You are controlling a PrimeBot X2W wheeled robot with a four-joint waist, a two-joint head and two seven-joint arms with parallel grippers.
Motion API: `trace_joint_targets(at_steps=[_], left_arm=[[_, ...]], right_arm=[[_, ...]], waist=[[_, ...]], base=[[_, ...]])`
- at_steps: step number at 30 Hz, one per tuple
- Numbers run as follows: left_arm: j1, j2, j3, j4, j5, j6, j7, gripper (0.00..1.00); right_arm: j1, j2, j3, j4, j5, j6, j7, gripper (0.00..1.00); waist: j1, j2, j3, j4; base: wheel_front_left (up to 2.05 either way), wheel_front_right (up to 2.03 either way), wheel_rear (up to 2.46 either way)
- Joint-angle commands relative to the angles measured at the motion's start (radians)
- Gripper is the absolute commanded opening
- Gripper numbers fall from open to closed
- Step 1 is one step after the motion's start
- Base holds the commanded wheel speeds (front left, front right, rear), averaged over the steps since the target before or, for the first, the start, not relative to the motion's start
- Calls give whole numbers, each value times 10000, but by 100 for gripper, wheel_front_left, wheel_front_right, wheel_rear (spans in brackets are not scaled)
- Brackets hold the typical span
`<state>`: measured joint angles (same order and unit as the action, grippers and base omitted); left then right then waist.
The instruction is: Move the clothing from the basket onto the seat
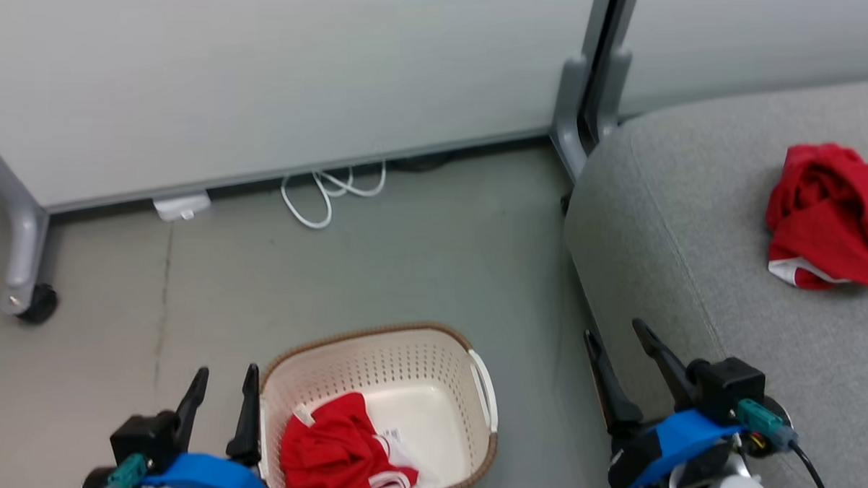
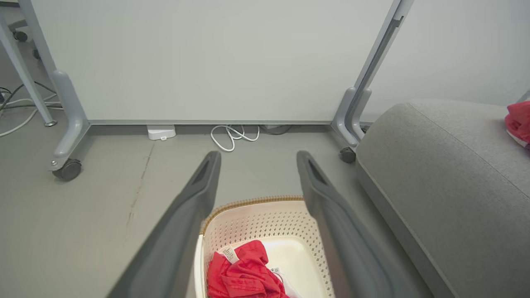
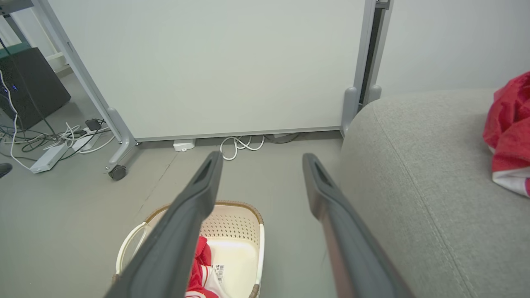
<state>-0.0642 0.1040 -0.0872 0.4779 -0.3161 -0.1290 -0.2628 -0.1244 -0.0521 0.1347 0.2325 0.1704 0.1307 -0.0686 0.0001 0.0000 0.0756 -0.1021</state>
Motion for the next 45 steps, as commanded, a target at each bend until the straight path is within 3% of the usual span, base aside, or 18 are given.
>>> trace_joint_targets(at_steps=[1,10,19,24,37,45], left_arm=[[-238,75,-58,35,9,-22,-36,100],[-2271,760,-770,1486,-144,-21,92,100],[-4020,1462,-1168,2786,-85,-20,751,100],[-4661,1756,-1302,3362,96,105,1096,100],[-5650,2534,-1732,4063,790,914,2103,100],[-6117,3281,-2307,4000,1396,850,2963,100]], right_arm=[[-156,12,20,-37,76,1,-67,100],[-1435,21,903,206,547,1,-693,100],[-2344,24,1718,655,1133,1,-1427,100],[-2742,26,2145,863,1536,1,-1712,100],[-3356,24,2960,1061,2278,1,-1971,100],[-3361,24,3213,713,2683,1,-1973,100]], waist=[[-1,0,799,-440],[-1,0,3500,-1589],[-1,0,5432,-2425],[-1,0,6160,-2747],[-1,0,7254,-3240],[-1,0,7748,-3613]], base=[[0,0,0],[0,0,0],[0,0,0],[0,0,0],[0,0,0],[0,0,0]])
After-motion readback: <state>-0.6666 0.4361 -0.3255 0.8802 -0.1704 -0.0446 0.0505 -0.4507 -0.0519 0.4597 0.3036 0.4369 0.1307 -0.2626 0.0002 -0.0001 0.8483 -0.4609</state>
